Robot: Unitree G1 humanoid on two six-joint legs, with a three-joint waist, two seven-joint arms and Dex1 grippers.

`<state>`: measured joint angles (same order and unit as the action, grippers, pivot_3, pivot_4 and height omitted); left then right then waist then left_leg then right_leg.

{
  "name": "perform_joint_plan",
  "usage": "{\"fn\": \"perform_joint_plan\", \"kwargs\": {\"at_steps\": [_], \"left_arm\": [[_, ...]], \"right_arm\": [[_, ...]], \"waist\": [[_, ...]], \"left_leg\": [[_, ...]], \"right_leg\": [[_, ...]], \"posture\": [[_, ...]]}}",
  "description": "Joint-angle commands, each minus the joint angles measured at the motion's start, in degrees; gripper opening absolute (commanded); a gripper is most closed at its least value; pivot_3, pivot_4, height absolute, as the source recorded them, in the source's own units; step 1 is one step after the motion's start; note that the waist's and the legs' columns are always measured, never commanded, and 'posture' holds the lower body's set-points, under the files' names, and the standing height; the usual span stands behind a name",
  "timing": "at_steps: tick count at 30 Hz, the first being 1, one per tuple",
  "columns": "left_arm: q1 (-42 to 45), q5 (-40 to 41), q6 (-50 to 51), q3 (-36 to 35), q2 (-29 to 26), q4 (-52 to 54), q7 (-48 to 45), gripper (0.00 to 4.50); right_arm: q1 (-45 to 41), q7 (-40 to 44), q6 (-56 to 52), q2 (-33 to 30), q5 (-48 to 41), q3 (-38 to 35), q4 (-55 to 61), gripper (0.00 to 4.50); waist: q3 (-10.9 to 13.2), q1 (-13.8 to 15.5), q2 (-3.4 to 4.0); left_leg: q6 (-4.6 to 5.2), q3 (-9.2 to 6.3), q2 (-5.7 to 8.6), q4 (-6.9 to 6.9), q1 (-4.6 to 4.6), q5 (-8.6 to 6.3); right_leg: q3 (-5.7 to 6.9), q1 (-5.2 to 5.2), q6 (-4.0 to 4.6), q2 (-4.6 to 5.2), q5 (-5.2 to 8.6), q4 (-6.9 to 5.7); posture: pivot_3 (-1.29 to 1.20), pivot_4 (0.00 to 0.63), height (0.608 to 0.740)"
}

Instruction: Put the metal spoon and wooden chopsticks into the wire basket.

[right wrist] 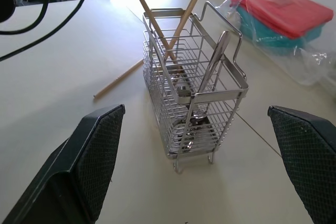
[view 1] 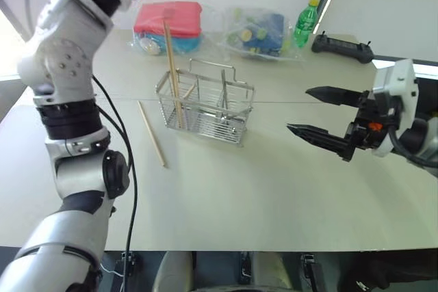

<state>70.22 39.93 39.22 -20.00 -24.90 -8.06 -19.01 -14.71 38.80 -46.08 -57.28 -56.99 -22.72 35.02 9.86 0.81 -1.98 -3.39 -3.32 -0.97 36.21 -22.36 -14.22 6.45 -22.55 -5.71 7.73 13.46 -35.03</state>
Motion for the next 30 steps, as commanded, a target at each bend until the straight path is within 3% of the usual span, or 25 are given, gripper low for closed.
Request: {"fn": "perform_joint_plan", "kwargs": {"at_steps": [1, 8, 13, 17, 23, 30], "left_arm": [[7.3, 3.8, 2.3, -4.2, -3.1, -2.2, 1.6, 4.41], [15.2, 5.3, 7.4, -7.7, -11.9, -14.3, 1.5, 4.41], [16.2, -0.2, 7.6, -4.4, -21.0, -26.5, -3.6, 4.41], [16.7, -6.3, 5.9, -1.5, -24.6, -35.3, -4.2, 4.41], [16.7, -15.6, 7.6, -0.2, -22.4, -48.6, 12.9, 4.41], [12.6, -16.2, 11.8, -4.3, -14.0, -51.0, 27.7, 4.41]], "right_arm": [[-0.7, 0.5, 1.9, 0.6, 0.8, 0.2, 1.0, 4.50], [0.0, 0.6, 4.0, 2.9, 3.4, 3.0, 1.6, 4.50], [0.3, -0.2, 5.0, 5.3, 4.7, 4.6, 2.3, 4.50], [0.8, -0.2, 5.7, 6.1, 5.8, 5.6, 2.4, 4.50], [-0.8, -0.2, 5.2, 6.4, 5.7, 6.4, 2.2, 4.50], [-2.7, -0.5, 4.0, 6.3, 4.5, 7.4, 3.0, 4.50]], "waist": [[0.0, -0.1, 0.00], [0.0, -0.2, 0.06], [0.0, -0.1, 0.08], [0.0, 0.1, 0.02], [0.0, 0.1, -0.02], [0.0, -0.1, -0.03]], "left_leg": [[0.00, 0.00, 0.00, -0.01, 0.00, 0.00], [0.00, 0.00, 0.00, -0.02, 0.07, 0.00], [0.00, -0.01, -0.01, -0.03, 0.09, 0.00], [-0.01, -0.01, 0.00, -0.04, 0.03, 0.00], [0.00, -0.02, 0.01, -0.04, 0.00, 0.00], [-0.01, -0.01, 0.01, -0.06, -0.02, 0.00]], "right_leg": [[0.00, 0.00, -0.02, 0.00, 0.01, 0.00], [0.00, 0.00, -0.23, -0.01, 0.15, -0.07], [0.00, -0.02, -0.23, -0.02, 0.15, -0.10], [0.00, -0.05, -0.22, 0.00, 0.14, -0.07], [0.00, -0.06, -0.24, 0.01, 0.15, -0.06], [0.00, -0.11, -0.23, 0.01, 0.14, -0.09]], "posture": [[0.00, 0.150, 0.685], [0.00, 0.150, 0.685], [0.00, 0.150, 0.685], [0.00, 0.150, 0.685], [0.00, 0.150, 0.685], [0.00, 0.150, 0.685]]}}
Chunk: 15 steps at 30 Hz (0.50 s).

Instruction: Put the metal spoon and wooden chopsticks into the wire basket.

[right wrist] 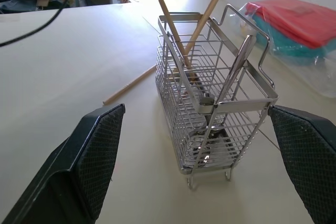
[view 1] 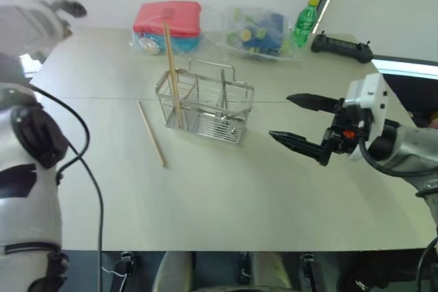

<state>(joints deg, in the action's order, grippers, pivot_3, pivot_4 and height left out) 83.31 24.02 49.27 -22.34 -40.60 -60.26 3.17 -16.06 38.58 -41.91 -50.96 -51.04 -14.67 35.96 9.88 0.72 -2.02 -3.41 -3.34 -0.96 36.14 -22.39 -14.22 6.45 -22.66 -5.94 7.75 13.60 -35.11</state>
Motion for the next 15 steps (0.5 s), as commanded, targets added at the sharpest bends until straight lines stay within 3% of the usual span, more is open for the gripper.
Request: {"fn": "perform_joint_plan", "kwargs": {"at_steps": [1, 8, 15], "left_arm": [[-1.5, -0.4, 2.5, -2.5, 2.8, 1.5, 7.7, 4.41], [-9.8, 0.2, 8.9, -7.2, 11.6, 8.7, 21.0, 4.41], [-11.5, 0.2, 6.2, -9.8, 16.3, 8.3, 24.0, 4.41]], "right_arm": [[-1.6, -0.5, -0.4, 0.0, -1.7, -0.5, 2.3, 4.50], [-2.0, -1.3, -1.8, -0.5, -3.5, -1.0, 2.9, 4.50], [-2.1, -2.6, -2.8, -0.7, -5.1, -1.7, 3.5, 4.50]], "waist": [[0.0, 0.0, 0.00], [0.0, 0.0, -0.01], [0.0, 0.0, -0.02]], "left_leg": [[0.00, 0.00, 0.00, 0.00, 0.00, 0.00], [-0.02, 0.00, 0.00, 0.01, 0.02, 0.01], [-0.07, 0.00, 0.00, 0.03, 0.03, 0.04]], "right_leg": [[0.00, 0.00, 0.00, 0.00, 0.00, 0.00], [0.00, 0.00, 0.21, 0.00, -0.14, -0.05], [0.00, 0.01, 0.21, 0.00, -0.15, -0.07]], "posture": [[0.00, 0.150, 0.685], [0.00, 0.150, 0.685], [0.00, 0.150, 0.685]]}}
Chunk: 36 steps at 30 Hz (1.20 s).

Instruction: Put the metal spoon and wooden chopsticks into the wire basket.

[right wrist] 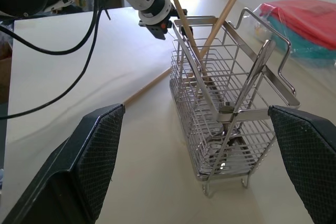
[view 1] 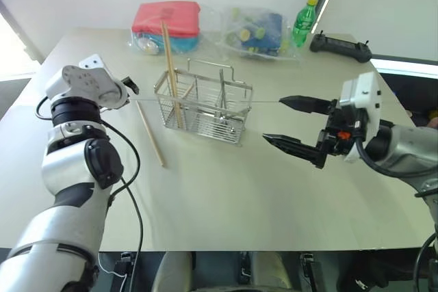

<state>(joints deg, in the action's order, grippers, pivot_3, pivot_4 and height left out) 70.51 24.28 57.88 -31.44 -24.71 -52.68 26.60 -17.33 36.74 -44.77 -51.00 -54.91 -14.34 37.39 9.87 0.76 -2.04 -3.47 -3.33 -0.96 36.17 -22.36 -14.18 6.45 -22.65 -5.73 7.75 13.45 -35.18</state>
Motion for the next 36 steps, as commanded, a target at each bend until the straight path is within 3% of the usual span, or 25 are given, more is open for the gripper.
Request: {"fn": "perform_joint_plan", "kwargs": {"at_steps": [1, 18, 27, 36], "left_arm": [[1.6, -0.3, -3.3, -0.6, 0.7, -0.1, 0.4, 4.41], [3.2, -5.8, -12.8, 4.3, 1.9, -14.6, -5.1, 4.41], [3.5, -6.5, -12.8, 4.9, 2.0, -16.0, -6.4, 0.06], [4.0, -4.7, -12.3, 2.2, 0.4, -15.9, -5.1, 0.06]], "right_arm": [[-0.7, -1.0, 0.0, -0.6, -1.5, -2.1, 2.2, 4.50], [1.6, -6.0, -0.6, 0.0, -3.6, -4.2, 4.4, 4.50], [4.5, -5.0, -0.3, -1.1, -4.0, -5.3, 5.5, 4.50], [4.8, -4.8, -0.2, -1.1, -4.0, -5.1, 5.6, 4.50]], "waist": [[0.0, 0.0, 0.00], [0.0, 0.0, 0.01], [0.0, 0.2, 0.01], [0.0, 0.0, 0.01]], "left_leg": [[0.00, 0.00, 0.00, 0.00, 0.00, 0.00], [-0.01, 0.01, 0.01, 0.00, 0.02, 0.01], [-0.02, 0.01, 0.02, 0.00, 0.03, 0.01], [-0.01, 0.00, 0.02, 0.00, 0.04, 0.01]], "right_leg": [[0.00, 0.00, 0.00, 0.00, 0.00, 0.00], [0.00, 0.02, 0.00, 0.00, 0.00, 0.01], [0.00, 0.07, 0.00, 0.02, 0.00, 0.03], [0.01, 0.06, -0.01, 0.02, 0.01, 0.02]], "posture": [[0.00, 0.150, 0.685], [0.00, 0.150, 0.685], [0.00, 0.150, 0.685], [0.00, 0.150, 0.685]]}}
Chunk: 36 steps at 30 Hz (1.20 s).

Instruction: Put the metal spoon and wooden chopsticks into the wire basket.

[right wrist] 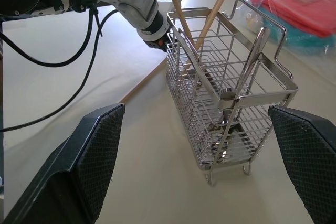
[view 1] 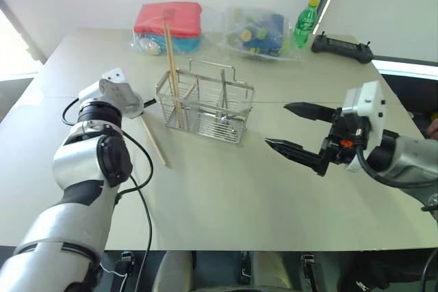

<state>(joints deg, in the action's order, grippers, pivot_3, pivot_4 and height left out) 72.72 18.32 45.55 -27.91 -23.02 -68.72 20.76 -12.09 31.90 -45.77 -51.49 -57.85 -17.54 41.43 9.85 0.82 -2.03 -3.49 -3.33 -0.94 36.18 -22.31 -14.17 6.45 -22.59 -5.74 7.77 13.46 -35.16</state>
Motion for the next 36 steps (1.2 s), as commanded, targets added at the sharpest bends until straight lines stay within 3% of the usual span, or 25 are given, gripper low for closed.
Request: {"fn": "perform_joint_plan", "kwargs": {"at_steps": [1, 9, 14, 17, 21, 26, 36], "left_arm": [[2.0, 1.4, 0.0, -1.7, -2.3, 0.4, 1.0, 0.06], [7.2, -1.2, -10.2, 1.7, -11.3, 5.0, -8.0, 0.06], [9.4, -1.7, -24.3, 4.2, -13.7, 12.8, -21.2, 0.06], [8.6, 1.7, -31.8, 4.5, -12.7, 23.2, -33.0, 0.06], [5.0, 6.4, -30.8, 4.8, -11.1, 37.3, -40.5, 0.06], [1.5, 8.5, -27.4, 7.4, -8.7, 50.6, -42.1, 0.06], [-2.9, 12.1, -22.5, 9.3, -0.8, 59.4, -40.0, 0.06]], "right_arm": [[-0.6, 0.0, 0.8, -0.5, -1.1, -1.9, 1.5, 4.50], [-1.1, -0.3, 0.6, -0.2, -1.5, -1.4, 0.9, 4.50], [-1.4, 0.0, 0.2, -0.7, -2.5, -1.8, -0.2, 4.50], [-1.8, 0.3, -0.1, -1.2, -3.0, -1.9, -0.9, 4.50], [-2.0, 0.3, -0.2, -1.6, -3.2, -1.7, -1.2, 4.50], [-1.7, -0.2, -0.7, -1.8, -3.9, -2.1, -1.0, 4.50], [-1.2, -1.8, -1.3, -1.6, -4.7, -2.5, -0.2, 4.50]], "waist": [[0.0, 0.0, 0.00], [0.0, -0.1, -0.03], [0.0, 0.2, -0.02], [0.0, 0.4, -0.07], [0.0, 0.0, 0.01], [0.0, -0.1, 0.10], [0.0, 0.0, 0.09]], "left_leg": [[0.00, 0.00, 0.00, 0.00, 0.00, 0.00], [-0.01, 0.02, -0.02, -0.05, -0.07, 0.00], [-0.02, 0.03, 0.00, -0.04, -0.08, -0.01], [-0.02, 0.02, -0.01, -0.02, -0.11, 0.00], [-0.02, 0.04, -0.01, -0.03, -0.11, 0.00], [0.00, 0.02, -0.03, -0.01, -0.01, 0.01], [0.02, -0.02, -0.03, 0.10, 0.00, 0.02]], "right_leg": [[0.00, 0.00, 0.00, 0.00, 0.00, 0.00], [0.00, -0.13, 0.01, -0.02, 0.00, 0.00], [0.00, -0.06, 0.01, 0.02, 0.00, 0.08], [0.01, -0.07, 0.02, 0.01, -0.01, 0.09], [0.01, -0.06, 0.03, 0.02, -0.02, 0.11], [0.00, -0.01, 0.03, -0.01, -0.02, 0.01], [0.00, 0.10, 0.07, -0.02, -0.04, 0.04]], "posture": [[0.00, 0.150, 0.685], [0.00, 0.150, 0.685], [0.00, 0.150, 0.685], [0.00, 0.150, 0.685], [0.00, 0.150, 0.685], [0.00, 0.150, 0.685], [0.00, 0.150, 0.685]]}}
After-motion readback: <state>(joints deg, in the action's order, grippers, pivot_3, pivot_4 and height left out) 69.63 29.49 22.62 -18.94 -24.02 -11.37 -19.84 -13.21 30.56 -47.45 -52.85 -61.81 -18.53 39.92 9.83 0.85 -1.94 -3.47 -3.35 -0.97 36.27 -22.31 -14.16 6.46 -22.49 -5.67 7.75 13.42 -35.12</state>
